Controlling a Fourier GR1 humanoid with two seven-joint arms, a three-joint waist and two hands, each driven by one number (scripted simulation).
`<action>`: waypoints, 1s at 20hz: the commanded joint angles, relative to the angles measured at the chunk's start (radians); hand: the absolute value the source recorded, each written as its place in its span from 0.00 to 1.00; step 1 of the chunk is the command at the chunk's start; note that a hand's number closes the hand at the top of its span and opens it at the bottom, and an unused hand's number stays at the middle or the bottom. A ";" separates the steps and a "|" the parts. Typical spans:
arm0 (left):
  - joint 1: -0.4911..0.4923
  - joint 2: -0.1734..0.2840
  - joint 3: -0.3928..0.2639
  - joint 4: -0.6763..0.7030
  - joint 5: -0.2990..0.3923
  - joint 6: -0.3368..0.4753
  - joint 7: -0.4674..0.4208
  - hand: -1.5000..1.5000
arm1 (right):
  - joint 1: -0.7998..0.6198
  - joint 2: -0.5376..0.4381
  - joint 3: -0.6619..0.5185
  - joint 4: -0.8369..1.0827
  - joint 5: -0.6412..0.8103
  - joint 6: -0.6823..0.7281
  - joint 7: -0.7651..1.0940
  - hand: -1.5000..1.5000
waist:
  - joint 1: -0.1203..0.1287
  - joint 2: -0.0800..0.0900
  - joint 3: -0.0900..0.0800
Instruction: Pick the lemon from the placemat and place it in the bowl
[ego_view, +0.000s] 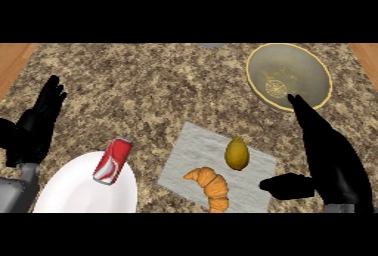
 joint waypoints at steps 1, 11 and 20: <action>0.021 -0.016 -0.008 -0.022 -0.012 0.010 0.005 0.50 | -0.105 0.025 -0.036 0.091 -0.137 0.197 0.155 0.00 | 0.009 -0.002 0.000; 0.002 -0.038 0.004 -0.011 -0.038 0.013 0.016 0.50 | -0.167 0.048 -0.033 0.408 -0.267 0.267 0.092 0.00 | -0.003 -0.001 0.002; 0.005 -0.037 0.057 0.005 -0.043 -0.030 0.012 0.50 | -0.185 0.044 0.052 0.441 -0.153 0.247 0.049 0.00 | -0.015 -0.005 0.002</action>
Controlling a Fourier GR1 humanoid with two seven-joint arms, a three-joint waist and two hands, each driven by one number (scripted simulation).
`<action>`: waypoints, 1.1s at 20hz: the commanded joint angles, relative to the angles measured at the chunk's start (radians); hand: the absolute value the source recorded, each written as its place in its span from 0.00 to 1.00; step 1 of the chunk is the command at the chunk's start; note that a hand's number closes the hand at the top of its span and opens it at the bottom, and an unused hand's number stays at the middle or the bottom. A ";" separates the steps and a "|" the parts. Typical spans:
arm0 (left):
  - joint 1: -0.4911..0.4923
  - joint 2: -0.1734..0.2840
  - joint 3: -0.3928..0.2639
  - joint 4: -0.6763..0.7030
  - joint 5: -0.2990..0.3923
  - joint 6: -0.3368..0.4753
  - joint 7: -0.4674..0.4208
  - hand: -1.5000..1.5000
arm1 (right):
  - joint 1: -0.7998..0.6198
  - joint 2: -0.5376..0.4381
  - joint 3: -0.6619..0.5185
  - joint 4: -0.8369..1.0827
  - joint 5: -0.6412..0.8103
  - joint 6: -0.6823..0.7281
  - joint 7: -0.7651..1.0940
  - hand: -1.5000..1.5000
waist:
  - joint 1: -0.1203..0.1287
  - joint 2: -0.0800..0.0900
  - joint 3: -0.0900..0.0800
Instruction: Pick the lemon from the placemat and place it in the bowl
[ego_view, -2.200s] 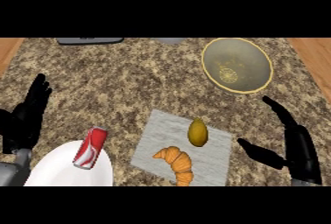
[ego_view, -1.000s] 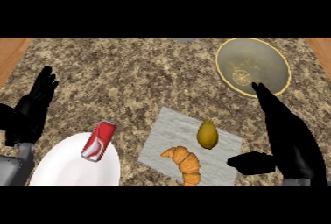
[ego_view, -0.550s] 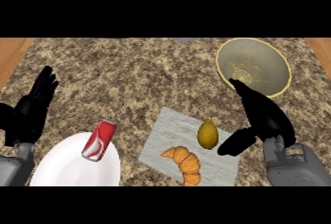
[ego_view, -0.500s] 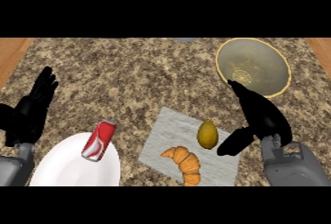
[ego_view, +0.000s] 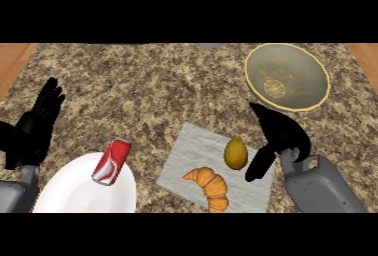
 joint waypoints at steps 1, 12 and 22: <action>-0.033 0.013 0.025 0.009 -0.001 -0.030 0.040 0.50 | -0.049 0.010 0.042 0.029 0.093 0.035 0.100 0.00 | -0.004 -0.001 0.000; 0.011 -0.093 0.044 0.022 -0.087 -0.027 -0.013 0.50 | 0.049 0.148 0.057 0.115 0.222 -0.007 0.032 0.00 | -0.008 0.000 0.001; 0.028 -0.082 0.154 0.007 -0.091 -0.147 0.006 0.50 | 0.137 0.184 0.036 0.110 0.327 -0.016 -0.029 0.00 | -0.008 -0.001 0.001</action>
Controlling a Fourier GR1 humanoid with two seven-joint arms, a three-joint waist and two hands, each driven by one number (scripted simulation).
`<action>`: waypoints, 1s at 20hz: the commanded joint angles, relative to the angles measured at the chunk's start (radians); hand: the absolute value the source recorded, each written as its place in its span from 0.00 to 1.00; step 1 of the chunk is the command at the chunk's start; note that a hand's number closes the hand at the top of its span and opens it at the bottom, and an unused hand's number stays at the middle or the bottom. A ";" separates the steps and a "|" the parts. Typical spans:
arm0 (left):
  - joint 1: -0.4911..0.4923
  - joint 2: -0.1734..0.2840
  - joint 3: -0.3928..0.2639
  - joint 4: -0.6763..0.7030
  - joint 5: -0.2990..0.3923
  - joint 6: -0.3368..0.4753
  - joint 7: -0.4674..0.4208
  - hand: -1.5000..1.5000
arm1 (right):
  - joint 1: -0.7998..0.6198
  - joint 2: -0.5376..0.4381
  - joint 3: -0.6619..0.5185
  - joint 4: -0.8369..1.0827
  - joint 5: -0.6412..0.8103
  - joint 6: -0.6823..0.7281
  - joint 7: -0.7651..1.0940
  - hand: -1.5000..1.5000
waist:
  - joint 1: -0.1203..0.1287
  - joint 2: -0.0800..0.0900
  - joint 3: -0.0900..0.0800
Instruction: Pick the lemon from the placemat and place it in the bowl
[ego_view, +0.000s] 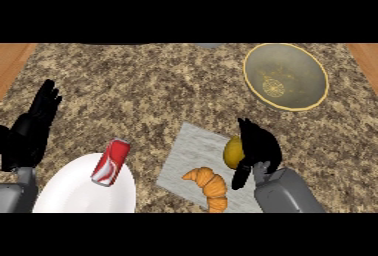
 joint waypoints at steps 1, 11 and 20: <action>0.018 -0.044 -0.006 -0.064 -0.045 0.014 0.048 0.50 | 0.012 0.013 -0.023 0.051 0.052 -0.017 -0.004 0.00 | 0.001 0.000 0.000; 0.031 -0.049 0.073 -0.019 -0.055 -0.084 -0.019 0.50 | -0.060 0.098 -0.116 0.274 0.050 -0.090 -0.133 1.00 | 0.007 0.002 0.000; 0.032 -0.094 0.054 -0.160 -0.133 -0.040 0.153 0.50 | -0.112 0.087 -0.132 0.341 0.087 -0.105 -0.249 1.00 | 0.006 -0.001 0.000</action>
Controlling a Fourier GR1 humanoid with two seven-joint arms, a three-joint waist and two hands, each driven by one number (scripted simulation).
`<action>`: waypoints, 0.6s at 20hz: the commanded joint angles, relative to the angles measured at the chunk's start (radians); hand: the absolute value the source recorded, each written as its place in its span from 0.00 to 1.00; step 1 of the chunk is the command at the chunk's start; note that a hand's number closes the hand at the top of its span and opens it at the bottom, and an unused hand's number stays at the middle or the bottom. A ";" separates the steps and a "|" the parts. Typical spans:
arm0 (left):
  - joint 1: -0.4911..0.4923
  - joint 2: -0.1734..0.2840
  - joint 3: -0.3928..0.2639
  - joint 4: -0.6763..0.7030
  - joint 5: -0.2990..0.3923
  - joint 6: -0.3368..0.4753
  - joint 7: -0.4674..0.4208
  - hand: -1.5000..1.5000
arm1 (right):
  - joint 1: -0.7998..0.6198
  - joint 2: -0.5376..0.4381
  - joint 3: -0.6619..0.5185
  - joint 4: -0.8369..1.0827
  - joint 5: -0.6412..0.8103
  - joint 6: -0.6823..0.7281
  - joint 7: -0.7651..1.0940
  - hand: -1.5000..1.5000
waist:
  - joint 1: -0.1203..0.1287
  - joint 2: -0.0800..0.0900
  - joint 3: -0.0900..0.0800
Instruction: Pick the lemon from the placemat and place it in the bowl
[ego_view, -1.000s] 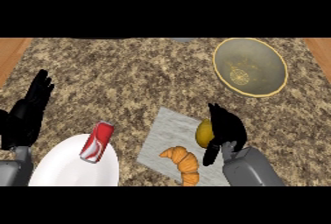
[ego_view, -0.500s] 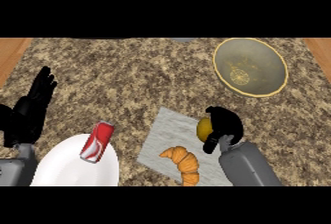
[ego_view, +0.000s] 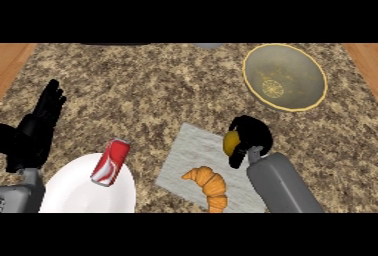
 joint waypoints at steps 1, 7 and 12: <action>0.001 -0.005 0.020 -0.015 -0.001 -0.041 0.015 0.50 | 0.044 0.033 0.022 -0.049 0.013 -0.003 -0.001 1.00 | 0.000 0.007 0.007; -0.042 -0.060 -0.012 0.025 -0.057 0.008 0.009 0.50 | -0.175 0.034 0.039 0.153 0.077 -0.137 -0.007 1.00 | 0.013 0.011 0.008; -0.076 -0.061 -0.016 0.028 -0.051 -0.007 0.007 0.50 | -0.422 0.035 0.103 0.326 -0.014 -0.174 -0.071 1.00 | 0.049 0.018 0.008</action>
